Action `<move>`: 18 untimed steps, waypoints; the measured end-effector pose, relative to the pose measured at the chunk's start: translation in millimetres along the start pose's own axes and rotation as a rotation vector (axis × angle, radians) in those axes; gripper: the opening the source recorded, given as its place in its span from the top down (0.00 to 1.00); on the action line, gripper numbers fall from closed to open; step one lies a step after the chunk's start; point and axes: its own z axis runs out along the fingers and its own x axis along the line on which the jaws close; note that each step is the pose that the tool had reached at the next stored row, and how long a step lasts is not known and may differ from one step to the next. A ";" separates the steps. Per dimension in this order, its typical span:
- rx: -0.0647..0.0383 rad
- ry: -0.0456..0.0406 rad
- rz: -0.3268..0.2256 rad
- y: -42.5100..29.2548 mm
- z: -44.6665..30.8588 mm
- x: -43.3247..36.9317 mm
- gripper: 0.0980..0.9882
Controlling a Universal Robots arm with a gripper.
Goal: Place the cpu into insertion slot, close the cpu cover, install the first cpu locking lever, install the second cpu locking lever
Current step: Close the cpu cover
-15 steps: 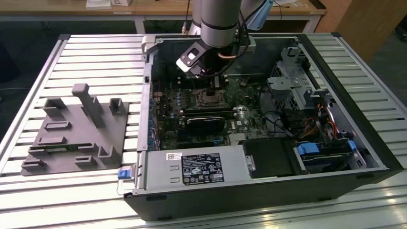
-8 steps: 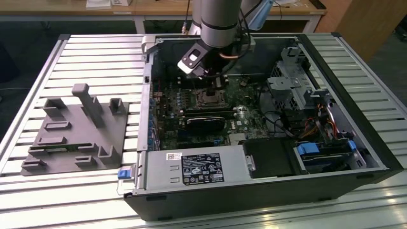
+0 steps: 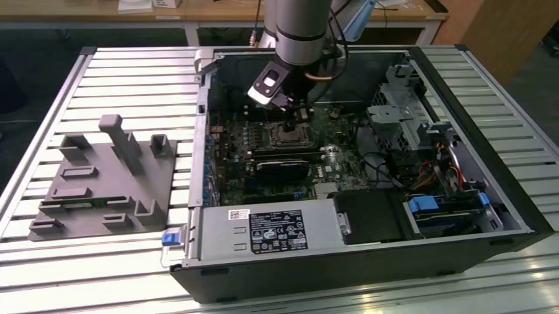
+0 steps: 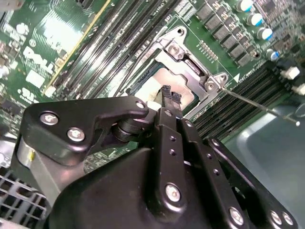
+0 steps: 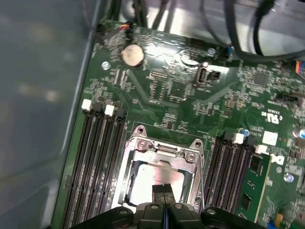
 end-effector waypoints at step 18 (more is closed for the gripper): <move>0.003 0.0000 -0.296 0.0 0.5 0.0 0.99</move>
